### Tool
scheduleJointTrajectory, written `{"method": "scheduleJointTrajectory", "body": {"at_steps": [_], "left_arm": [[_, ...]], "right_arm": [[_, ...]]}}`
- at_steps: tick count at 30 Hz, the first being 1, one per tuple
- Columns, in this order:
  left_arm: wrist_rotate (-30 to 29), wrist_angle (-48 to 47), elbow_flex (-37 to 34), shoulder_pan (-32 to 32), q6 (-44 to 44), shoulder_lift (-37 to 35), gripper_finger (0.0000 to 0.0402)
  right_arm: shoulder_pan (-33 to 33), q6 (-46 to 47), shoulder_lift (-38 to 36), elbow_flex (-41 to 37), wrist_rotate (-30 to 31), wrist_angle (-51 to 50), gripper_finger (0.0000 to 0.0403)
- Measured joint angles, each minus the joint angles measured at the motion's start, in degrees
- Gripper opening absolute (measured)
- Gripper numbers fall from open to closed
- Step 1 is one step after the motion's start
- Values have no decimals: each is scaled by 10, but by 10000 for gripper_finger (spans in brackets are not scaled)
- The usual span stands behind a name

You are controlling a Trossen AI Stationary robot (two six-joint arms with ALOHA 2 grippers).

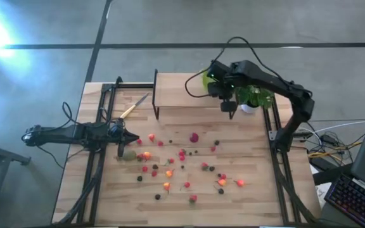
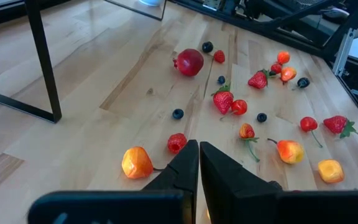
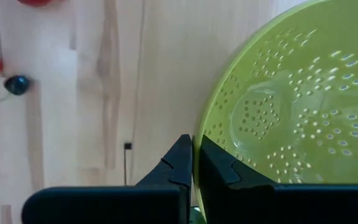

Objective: Build produce basket
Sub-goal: Put the green basket on the shelf

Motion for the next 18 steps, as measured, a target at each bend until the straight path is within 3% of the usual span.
{"method": "scheduleJointTrajectory", "body": {"at_steps": [8, 11, 18], "left_arm": [[0, 0, 0, 0, 0, 0, 21], [0, 0, 0, 0, 0, 0, 21], [0, 0, 0, 0, 0, 0, 21]], "right_arm": [[-16, -3, 36, 54, -20, -16, 8], [-16, -3, 36, 55, -49, -16, 8], [-16, 13, 36, 36, -46, -16, 8]]}}
